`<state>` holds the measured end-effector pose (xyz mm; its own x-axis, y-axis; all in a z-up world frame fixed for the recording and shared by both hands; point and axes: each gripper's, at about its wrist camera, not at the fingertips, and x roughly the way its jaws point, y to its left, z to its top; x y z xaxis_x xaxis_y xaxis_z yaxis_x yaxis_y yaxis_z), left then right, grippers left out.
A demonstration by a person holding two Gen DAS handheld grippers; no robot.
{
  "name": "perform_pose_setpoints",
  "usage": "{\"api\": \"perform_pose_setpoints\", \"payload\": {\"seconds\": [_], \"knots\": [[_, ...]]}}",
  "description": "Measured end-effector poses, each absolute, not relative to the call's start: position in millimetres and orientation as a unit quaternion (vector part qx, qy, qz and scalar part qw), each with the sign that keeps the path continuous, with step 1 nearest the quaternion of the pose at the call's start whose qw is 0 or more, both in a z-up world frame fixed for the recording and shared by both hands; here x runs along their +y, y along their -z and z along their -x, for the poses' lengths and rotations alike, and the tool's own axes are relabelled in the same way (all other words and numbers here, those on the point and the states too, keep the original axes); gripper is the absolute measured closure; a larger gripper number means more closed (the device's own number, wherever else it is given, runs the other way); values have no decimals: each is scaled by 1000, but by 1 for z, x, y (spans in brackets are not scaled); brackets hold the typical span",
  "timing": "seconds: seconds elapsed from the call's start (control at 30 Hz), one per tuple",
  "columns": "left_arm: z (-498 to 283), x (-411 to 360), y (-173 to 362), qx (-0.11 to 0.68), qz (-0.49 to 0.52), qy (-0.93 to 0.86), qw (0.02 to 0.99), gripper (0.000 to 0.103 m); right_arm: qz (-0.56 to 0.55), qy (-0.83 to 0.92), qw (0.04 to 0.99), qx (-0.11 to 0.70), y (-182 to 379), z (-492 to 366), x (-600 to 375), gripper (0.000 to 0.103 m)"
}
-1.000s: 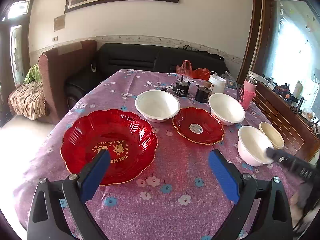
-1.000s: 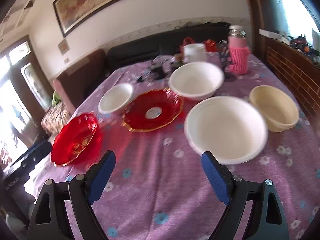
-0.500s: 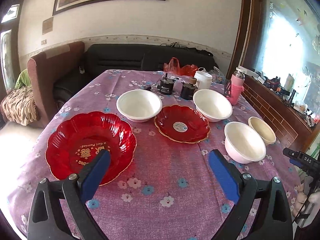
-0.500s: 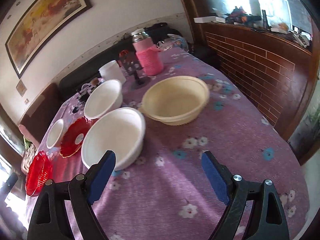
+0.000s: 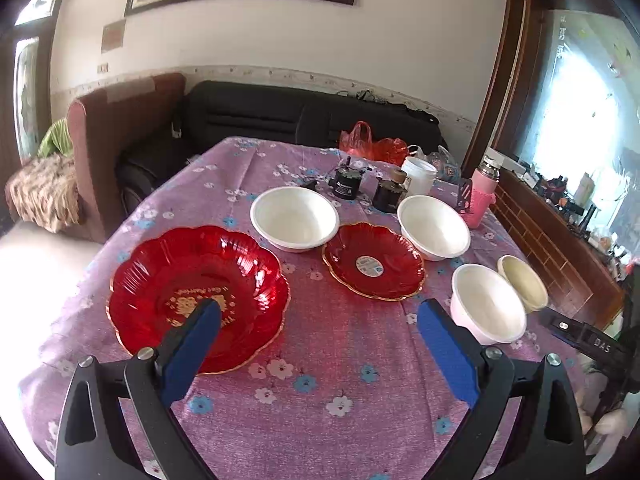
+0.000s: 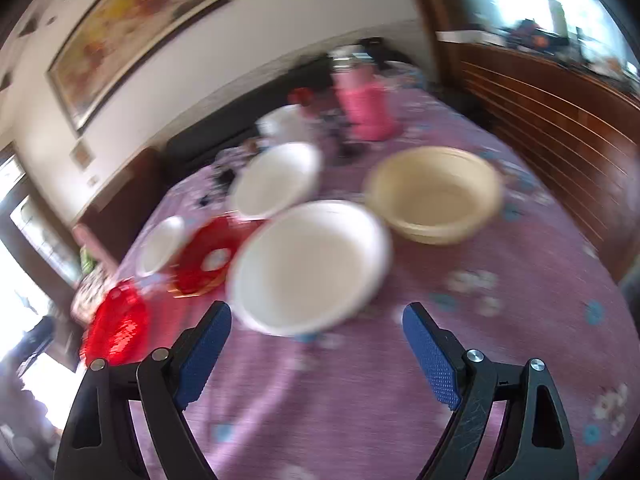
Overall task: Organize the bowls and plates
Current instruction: 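Close the right gripper on the rim of the small red plate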
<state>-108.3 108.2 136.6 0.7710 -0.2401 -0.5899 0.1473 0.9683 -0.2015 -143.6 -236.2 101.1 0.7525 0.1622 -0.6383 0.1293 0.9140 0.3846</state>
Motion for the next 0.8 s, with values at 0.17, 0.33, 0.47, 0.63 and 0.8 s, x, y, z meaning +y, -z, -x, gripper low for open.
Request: {"api": "perform_pose_setpoints", "payload": {"seconds": [0.17,0.33,0.47,0.63,0.8], "knots": [[105,117,-130,326,94,109,934,4,-250,-129,877,389,-100,92,-182,13],[101,129,-124,328,107,110,932,4,-295,-162,829,446,-61,44,-137,30],[97,135,-118,331,110,119,930,4,-306,-102,825,464,-32,20,-125,36],[91,135,-111,339,119,132,924,4,-313,-27,835,451,-19,-5,-126,39],[90,131,-109,342,115,134,923,4,-342,14,821,457,-11,-20,-144,84]]}}
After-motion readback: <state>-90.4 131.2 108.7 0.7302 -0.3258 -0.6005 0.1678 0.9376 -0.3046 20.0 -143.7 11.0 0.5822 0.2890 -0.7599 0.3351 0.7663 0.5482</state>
